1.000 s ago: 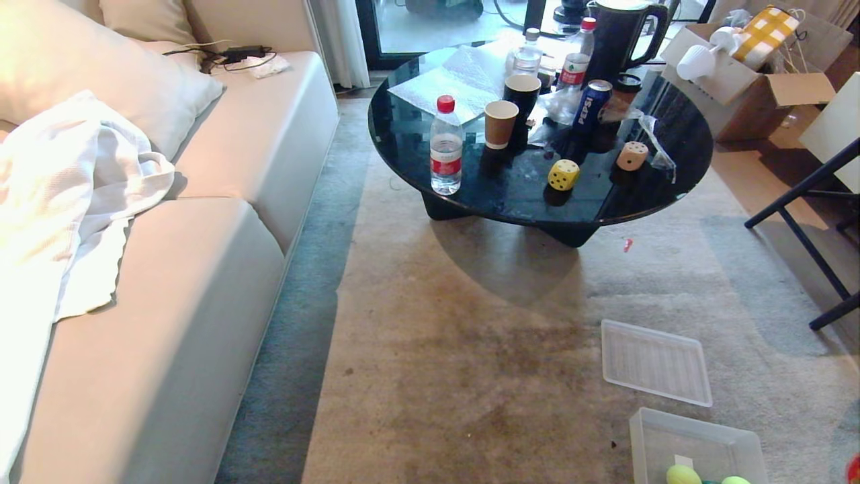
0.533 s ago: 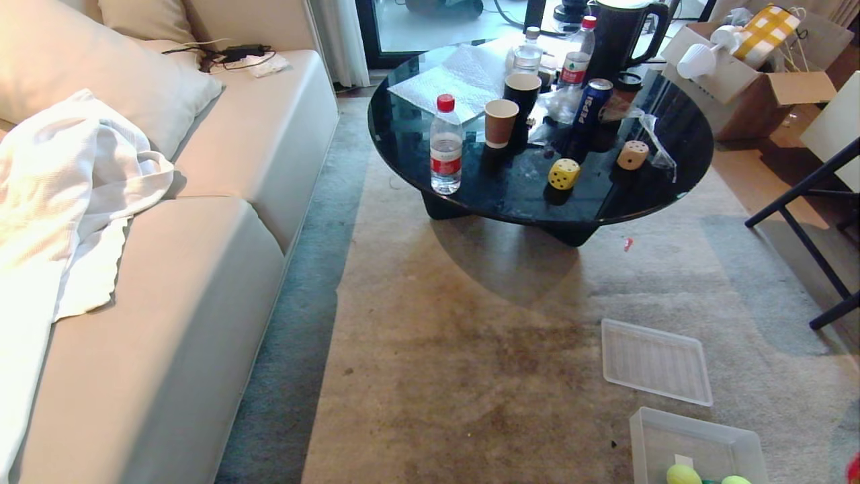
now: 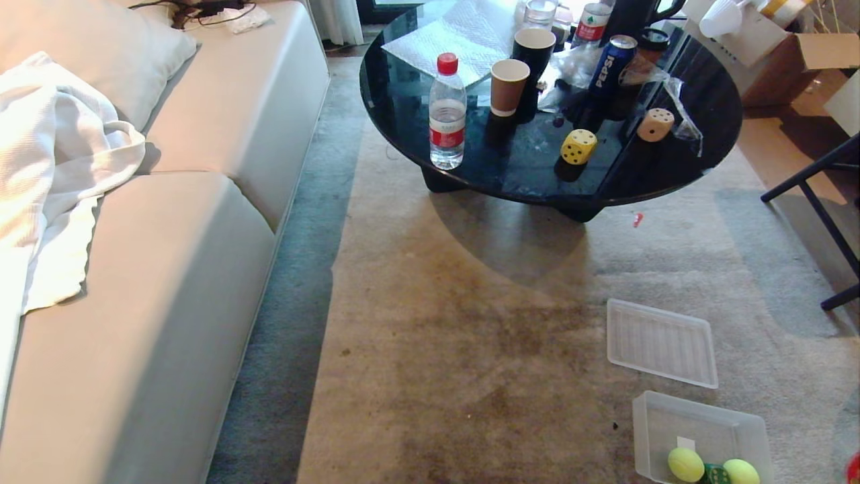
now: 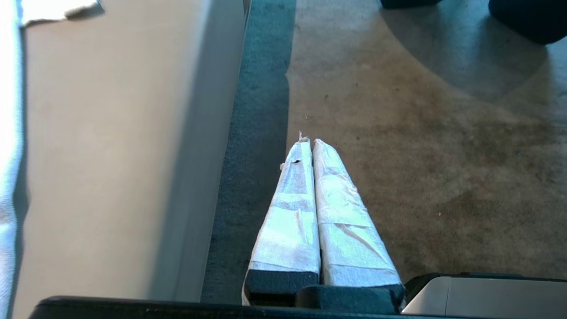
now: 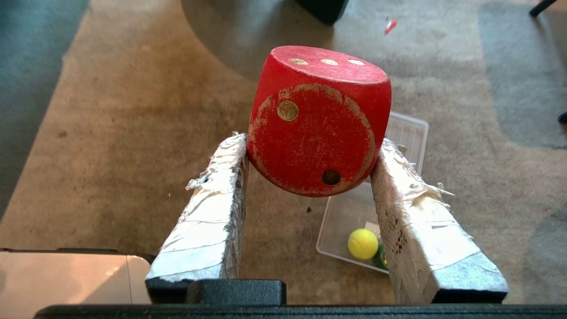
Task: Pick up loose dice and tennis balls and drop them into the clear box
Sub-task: Put the toys in the box
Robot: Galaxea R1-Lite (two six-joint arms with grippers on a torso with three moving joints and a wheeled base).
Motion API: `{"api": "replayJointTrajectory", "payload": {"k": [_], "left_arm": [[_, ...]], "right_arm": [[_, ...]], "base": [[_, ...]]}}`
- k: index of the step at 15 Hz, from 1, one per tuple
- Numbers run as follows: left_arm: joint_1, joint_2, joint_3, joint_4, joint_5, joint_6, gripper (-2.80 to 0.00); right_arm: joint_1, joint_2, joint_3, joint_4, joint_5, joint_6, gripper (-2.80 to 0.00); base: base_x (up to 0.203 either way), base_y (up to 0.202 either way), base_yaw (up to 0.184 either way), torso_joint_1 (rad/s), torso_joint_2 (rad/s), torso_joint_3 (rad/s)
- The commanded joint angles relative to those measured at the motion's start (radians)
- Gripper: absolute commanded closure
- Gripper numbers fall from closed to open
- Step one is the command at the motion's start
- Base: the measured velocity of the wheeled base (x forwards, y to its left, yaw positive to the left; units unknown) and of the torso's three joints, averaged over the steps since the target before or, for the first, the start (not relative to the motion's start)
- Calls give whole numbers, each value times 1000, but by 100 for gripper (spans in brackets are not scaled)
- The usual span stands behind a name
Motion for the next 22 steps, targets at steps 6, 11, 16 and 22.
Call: {"api": "replayJointTrajectory", "payload": {"k": [6, 11, 16, 22], "left_arm": [[0, 0, 0, 0, 0, 0, 0], [0, 0, 0, 0, 0, 0, 0], [0, 0, 0, 0, 0, 0, 0], [0, 0, 0, 0, 0, 0, 0]], "right_arm": [[0, 0, 3, 0, 2, -3, 0], [0, 0, 3, 0, 2, -3, 0], [0, 0, 3, 0, 2, -3, 0], [0, 0, 3, 0, 2, -3, 0]], "base": [[0, 0, 0, 3, 0, -198], [0, 0, 0, 4, -2, -199], [0, 0, 0, 3, 1, -199], [0, 0, 0, 3, 2, -195]]}}
